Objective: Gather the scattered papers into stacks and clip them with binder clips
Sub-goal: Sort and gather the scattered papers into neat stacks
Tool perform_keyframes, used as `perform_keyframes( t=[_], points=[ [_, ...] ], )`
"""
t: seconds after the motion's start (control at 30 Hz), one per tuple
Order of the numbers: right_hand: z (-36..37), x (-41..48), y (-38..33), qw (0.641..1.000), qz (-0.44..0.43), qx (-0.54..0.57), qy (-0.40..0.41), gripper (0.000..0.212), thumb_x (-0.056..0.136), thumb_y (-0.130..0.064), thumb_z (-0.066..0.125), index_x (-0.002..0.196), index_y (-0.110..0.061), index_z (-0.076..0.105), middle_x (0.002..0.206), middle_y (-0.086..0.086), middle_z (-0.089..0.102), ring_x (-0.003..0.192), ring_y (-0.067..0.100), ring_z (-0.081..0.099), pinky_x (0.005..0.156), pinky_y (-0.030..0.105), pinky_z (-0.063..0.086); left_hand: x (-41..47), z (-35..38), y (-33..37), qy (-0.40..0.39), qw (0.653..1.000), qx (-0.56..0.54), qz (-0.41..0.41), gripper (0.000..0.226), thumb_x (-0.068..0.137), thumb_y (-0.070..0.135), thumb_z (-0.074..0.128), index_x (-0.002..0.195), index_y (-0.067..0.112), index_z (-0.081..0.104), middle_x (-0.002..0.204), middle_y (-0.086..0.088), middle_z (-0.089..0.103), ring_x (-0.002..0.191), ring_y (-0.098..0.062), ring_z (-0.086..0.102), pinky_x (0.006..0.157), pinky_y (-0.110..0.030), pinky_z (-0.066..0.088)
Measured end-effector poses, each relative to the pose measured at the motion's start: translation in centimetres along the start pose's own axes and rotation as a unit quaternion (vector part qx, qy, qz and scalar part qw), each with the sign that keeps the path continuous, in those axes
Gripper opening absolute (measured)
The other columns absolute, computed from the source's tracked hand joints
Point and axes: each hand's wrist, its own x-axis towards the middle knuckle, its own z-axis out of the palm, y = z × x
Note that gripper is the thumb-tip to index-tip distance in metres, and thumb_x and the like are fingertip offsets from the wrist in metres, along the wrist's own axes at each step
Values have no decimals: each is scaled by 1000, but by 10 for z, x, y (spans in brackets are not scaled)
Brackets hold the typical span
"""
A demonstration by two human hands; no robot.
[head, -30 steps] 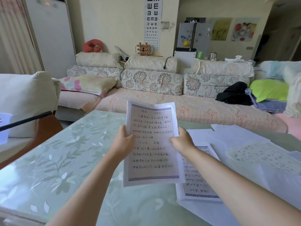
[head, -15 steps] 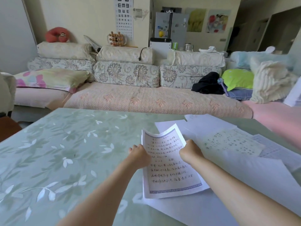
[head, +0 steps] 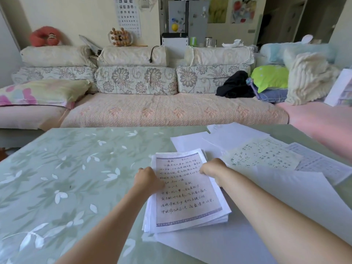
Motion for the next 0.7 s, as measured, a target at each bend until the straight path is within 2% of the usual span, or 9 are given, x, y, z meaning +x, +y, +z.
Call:
perform_keyframes(
  t=[0.13, 0.2, 0.3, 0.37, 0.47, 0.57, 0.63, 0.7],
  points=[
    [-5, 2, 4, 1000, 15, -5, -27, 22, 85, -8, 67, 104, -7, 57, 110, 10, 57, 98, 27, 53, 86, 30, 44, 2, 3, -3, 9, 1000, 8, 7, 38, 76, 30, 70, 105, 11, 56, 109, -7, 48, 89, -23, 47, 73, -26, 40],
    [-4, 4, 7, 999, 25, -7, -34, 26, 85, -9, 67, 110, -5, 61, 117, 10, 57, 103, 26, 51, 88, 31, 42, 3, 4, -5, 14, 1000, 6, 11, 37, 76, 31, 70, 104, 12, 56, 103, -5, 44, 89, -22, 47, 73, -26, 40],
    [-1, 0, 7, 999, 36, 12, -18, 42, 84, -9, 66, 125, -4, 58, 127, 13, 55, 114, 31, 52, 90, 34, 44, 5, 4, -8, 14, 1000, -15, 14, 36, 73, 31, 71, 100, 12, 56, 103, -5, 47, 90, -23, 49, 71, -26, 40],
    [-2, -1, 6, 998, 42, 32, -18, 39, 86, -7, 64, 123, -2, 57, 123, 13, 55, 117, 33, 53, 91, 34, 44, 6, 5, -11, 15, 999, -33, 12, 37, 71, 31, 70, 100, 12, 58, 106, -7, 51, 91, -24, 53, 69, -27, 41],
    [-6, -5, 8, 997, 48, 58, -19, 35, 86, -5, 61, 120, 1, 55, 114, 14, 57, 105, 32, 57, 87, 32, 45, 6, 9, -15, 22, 999, -46, 9, 38, 70, 31, 69, 101, 12, 58, 108, -8, 53, 95, -26, 55, 68, -28, 41],
    [-8, -13, 14, 996, 46, 68, -29, 35, 85, -8, 67, 118, -1, 56, 117, 8, 56, 108, 25, 53, 92, 31, 41, 6, 11, -14, 24, 999, -38, 10, 42, 74, 29, 66, 112, 14, 57, 112, -8, 49, 106, -29, 53, 77, -30, 44],
    [-7, -16, 22, 997, 30, 46, -59, 40, 81, -10, 72, 118, -1, 61, 120, 6, 62, 111, 22, 57, 100, 33, 44, 4, 13, -12, 22, 999, -25, 16, 46, 77, 28, 63, 120, 13, 54, 118, -10, 48, 114, -30, 50, 88, -33, 44],
    [-6, -21, 27, 997, -7, 26, -66, 38, 81, -8, 73, 118, -3, 65, 119, 8, 68, 109, 24, 62, 98, 33, 48, 2, 13, -12, 23, 999, -20, 22, 54, 80, 29, 63, 129, 12, 50, 126, -12, 47, 120, -31, 46, 96, -34, 41]
  ],
)
